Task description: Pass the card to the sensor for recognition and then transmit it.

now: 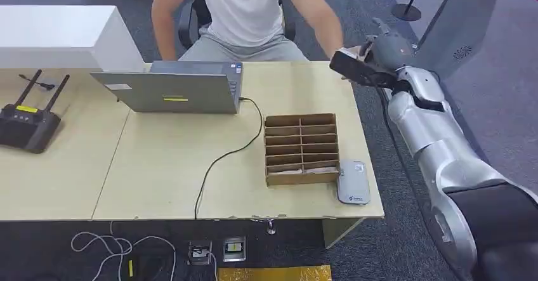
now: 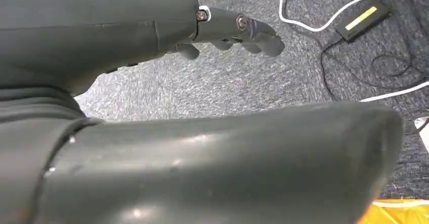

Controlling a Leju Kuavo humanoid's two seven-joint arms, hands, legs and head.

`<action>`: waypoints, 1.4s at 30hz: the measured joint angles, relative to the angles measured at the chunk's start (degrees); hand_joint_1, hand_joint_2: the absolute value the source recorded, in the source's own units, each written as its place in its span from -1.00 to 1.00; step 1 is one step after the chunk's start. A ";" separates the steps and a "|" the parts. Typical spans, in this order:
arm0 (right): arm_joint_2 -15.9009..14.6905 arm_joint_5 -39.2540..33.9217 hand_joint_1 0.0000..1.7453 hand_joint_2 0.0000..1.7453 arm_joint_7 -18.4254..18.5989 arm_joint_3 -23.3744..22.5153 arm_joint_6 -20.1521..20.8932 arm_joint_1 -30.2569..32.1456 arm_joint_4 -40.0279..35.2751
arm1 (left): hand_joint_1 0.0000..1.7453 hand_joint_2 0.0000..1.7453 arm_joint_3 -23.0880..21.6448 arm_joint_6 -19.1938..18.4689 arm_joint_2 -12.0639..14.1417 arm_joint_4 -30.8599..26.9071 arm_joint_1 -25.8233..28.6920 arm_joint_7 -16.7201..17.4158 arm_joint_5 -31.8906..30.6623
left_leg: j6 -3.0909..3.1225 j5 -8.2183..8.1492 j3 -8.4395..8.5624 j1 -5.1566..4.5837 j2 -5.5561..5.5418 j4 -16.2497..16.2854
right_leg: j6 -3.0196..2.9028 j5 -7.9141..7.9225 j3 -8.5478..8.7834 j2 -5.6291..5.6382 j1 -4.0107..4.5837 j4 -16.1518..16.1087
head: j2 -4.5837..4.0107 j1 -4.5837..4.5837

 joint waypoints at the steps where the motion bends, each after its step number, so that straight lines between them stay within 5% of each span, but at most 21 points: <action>1: 0.00 0.02 -1.00 1.00 0.11 0.00 -0.13 0.04 0.24 | -1.00 -1.00 -0.02 0.00 0.00 0.00 -0.02 0.02 -0.13 | 0.00 0.00 0.00 0.00 0.00 0.00 | 0.00 0.00 0.00 0.00 0.00 0.00 | 0.00 0.02; 10: 0.00 -1.16 -1.00 1.00 0.33 -0.07 -2.49 0.07 1.83 | -1.00 -1.00 -0.31 0.02 0.00 0.00 -0.12 0.39 -0.98 | 0.00 0.00 0.00 0.00 0.06 0.00 | -0.03 0.02 -0.02 0.07 0.01 0.01 | 0.00 0.02; 11: 0.00 -1.72 -1.00 -1.00 0.09 -0.11 -2.97 0.01 1.88 | -1.00 -1.00 -0.31 0.07 0.00 0.00 -0.11 0.39 -1.07 | 0.00 0.00 0.00 0.00 0.06 0.01 | -0.03 0.02 -0.02 0.07 0.00 0.01 | 0.00 0.00; 12: 0.00 -2.25 -1.00 -1.00 -0.15 -0.13 -3.63 -0.11 1.88 | -1.00 -1.00 -0.31 0.09 0.00 0.02 -0.11 0.39 -1.18 | 0.00 0.00 0.00 0.00 0.06 0.01 | -0.03 0.02 -0.03 0.09 0.00 0.01 | 0.00 0.02; 13: -0.09 -2.89 -1.00 1.00 -0.42 -0.24 -4.29 -0.36 1.88 | -1.00 -1.00 -0.31 0.18 0.00 0.02 -0.10 0.42 -1.25 | 0.00 0.00 0.00 0.00 0.06 0.01 | -0.03 0.02 -0.03 0.10 0.00 0.01 | 0.00 0.00; 20: -0.44 -16.35 -1.00 1.00 -7.24 -4.52 -5.09 -2.48 0.94 | -1.00 -1.00 -0.28 1.24 -0.04 0.04 0.41 0.39 -0.85 | 0.00 0.00 0.00 -0.01 0.06 0.01 | -0.03 0.02 -0.02 0.11 0.00 0.00 | 0.00 0.00; 25: -0.44 -19.64 -1.00 1.00 -8.11 -6.88 -3.04 -2.55 -0.90 | -1.00 -1.00 -0.24 1.46 -0.04 0.04 0.89 0.39 -0.39 | 0.00 0.00 0.00 0.00 0.06 0.01 | -0.03 0.02 -0.02 0.11 0.00 0.00 | 0.00 0.02; 30: -0.11 -32.10 -1.00 1.00 -6.68 -9.25 6.96 -1.01 -5.78 | -1.00 -1.00 0.83 2.30 -0.11 0.04 1.45 -0.33 0.74 | 0.00 0.00 0.00 0.06 0.05 0.00 | -0.03 0.02 0.00 0.10 0.06 -0.01 | 0.00 0.02; 35: -1.46 -44.28 -1.00 1.00 -1.15 -9.12 17.03 10.21 -23.98 | -1.00 -1.00 2.19 2.86 -0.13 0.04 2.88 -1.51 2.03 | -0.03 -0.03 -0.01 0.09 0.05 0.01 | -0.04 0.01 -0.04 0.09 0.08 -0.03 | 0.00 0.00; 42: -4.59 -53.51 -1.00 1.00 1.49 -8.94 25.01 21.62 -42.20 | -1.00 -1.00 3.89 3.39 -0.11 0.04 4.14 -2.19 4.00 | -0.07 -0.09 0.03 0.11 0.04 0.00 | -0.07 -0.03 0.04 0.05 0.10 -0.11 | 0.00 0.04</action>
